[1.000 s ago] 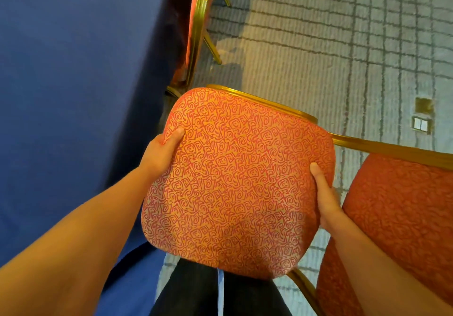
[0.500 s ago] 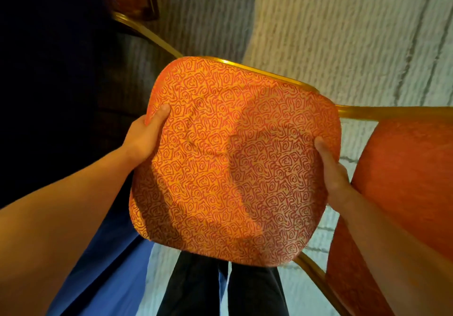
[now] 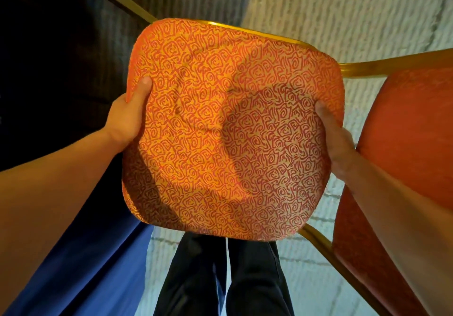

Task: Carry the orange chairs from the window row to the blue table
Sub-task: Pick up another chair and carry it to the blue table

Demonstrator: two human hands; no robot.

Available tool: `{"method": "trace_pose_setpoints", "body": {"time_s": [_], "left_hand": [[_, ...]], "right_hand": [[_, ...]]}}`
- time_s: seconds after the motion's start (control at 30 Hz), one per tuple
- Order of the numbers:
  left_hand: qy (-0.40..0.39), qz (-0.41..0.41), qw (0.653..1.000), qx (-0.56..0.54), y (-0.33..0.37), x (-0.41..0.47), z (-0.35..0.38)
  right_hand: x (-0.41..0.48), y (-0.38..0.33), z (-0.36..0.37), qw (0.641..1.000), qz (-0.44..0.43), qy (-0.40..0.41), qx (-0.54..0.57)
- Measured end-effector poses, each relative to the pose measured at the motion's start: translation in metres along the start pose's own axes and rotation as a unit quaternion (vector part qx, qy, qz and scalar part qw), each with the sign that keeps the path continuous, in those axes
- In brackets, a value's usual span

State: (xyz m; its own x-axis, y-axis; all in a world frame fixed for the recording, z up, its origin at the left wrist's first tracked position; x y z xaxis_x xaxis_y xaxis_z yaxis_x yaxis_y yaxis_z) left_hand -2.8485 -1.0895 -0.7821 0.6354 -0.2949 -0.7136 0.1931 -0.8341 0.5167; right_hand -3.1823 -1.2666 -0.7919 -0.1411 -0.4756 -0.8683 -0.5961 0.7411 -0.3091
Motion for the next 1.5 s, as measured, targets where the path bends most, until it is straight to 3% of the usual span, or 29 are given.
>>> {"method": "trace_pose_setpoints", "body": {"time_s": [0.33,0.5,0.7,0.8,1.13,1.5], "left_hand": [[0.08,0.023,0.996,0.035,-0.005,-0.02,0.004],[0.04,0.026,0.995,0.086,-0.002,-0.063,-0.003],[-0.075,0.015,0.996,0.034,0.013,-0.118,-0.03],[-0.119,0.031,0.992,0.033,0.055,-0.18,-0.044],[-0.138,0.053,0.989,0.026,0.106,-0.293,-0.069],[-0.152,0.168,0.974,-0.026,0.175,-0.379,-0.055]], "right_hand": [[-0.037,0.008,0.015,0.984,-0.118,0.113,-0.076],[-0.079,0.018,0.005,0.98,-0.134,0.08,-0.121],[-0.178,0.017,-0.022,0.973,-0.173,0.001,-0.153],[-0.227,0.017,-0.034,0.979,-0.158,-0.031,-0.128],[-0.329,-0.006,-0.085,0.959,-0.264,0.034,-0.095],[-0.388,-0.039,-0.164,0.93,-0.318,0.032,-0.178]]}}
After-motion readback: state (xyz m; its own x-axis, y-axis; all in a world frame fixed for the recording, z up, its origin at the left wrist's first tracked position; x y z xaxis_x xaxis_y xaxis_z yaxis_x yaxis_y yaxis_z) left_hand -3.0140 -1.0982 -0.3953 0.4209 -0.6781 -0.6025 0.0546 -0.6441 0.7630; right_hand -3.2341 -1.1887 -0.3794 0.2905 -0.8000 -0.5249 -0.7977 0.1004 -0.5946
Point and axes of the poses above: each hand's wrist, its own x-axis towards the middle knuckle, its own z-axis out of the palm, y = z × x, the point moved 1 cm from there along x, towards the middle knuckle, and after that the axes turned 6 degrees about -x, right-handed, at the moved point
